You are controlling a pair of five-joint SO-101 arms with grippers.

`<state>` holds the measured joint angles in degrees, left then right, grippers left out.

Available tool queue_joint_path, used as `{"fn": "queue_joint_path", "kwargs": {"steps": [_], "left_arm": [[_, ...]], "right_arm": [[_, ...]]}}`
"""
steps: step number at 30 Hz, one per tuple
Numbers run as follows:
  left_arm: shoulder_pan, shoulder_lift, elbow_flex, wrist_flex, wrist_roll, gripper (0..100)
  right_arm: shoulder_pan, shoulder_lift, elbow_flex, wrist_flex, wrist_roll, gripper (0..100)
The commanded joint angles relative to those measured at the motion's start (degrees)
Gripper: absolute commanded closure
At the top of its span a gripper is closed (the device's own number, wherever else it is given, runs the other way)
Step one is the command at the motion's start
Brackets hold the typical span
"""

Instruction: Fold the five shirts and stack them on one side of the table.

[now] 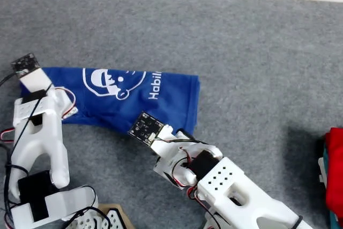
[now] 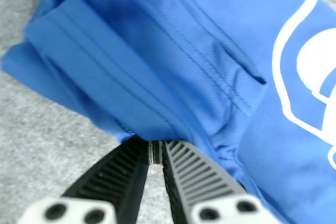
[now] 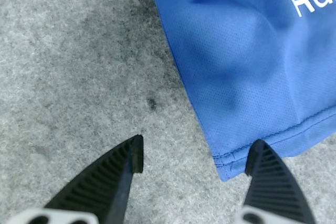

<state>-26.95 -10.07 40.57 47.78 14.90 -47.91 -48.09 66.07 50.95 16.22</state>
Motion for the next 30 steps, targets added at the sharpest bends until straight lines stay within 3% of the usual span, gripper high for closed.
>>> {"fn": "queue_joint_path", "kwargs": {"steps": [1,6,11,18,21,27,30], "left_arm": [[2.8,-0.7,-2.6,-0.1,-0.2,99],[4.6,-0.2,-4.5,-4.3,0.1,99],[5.4,0.0,-5.0,-12.1,8.4,99],[5.4,-0.6,-5.0,-16.6,9.1,99],[5.0,-2.2,-5.6,-12.8,9.0,99],[1.3,-16.3,-4.3,6.7,8.7,99],[-0.5,-21.8,1.1,10.7,8.6,99]], "right_arm": [[-0.6,-1.0,-0.2,-0.7,0.7,68.8],[-0.6,-1.0,-0.2,-0.7,0.7,68.8],[-0.6,-1.0,-0.2,-0.7,0.7,68.8],[-0.6,-1.0,-0.1,-0.7,0.7,68.8],[-0.6,-1.0,-0.1,-0.7,0.7,68.8],[-0.6,-1.0,-0.1,-0.7,0.8,68.8],[-0.6,-1.0,-0.1,-0.6,0.8,68.8]]}}
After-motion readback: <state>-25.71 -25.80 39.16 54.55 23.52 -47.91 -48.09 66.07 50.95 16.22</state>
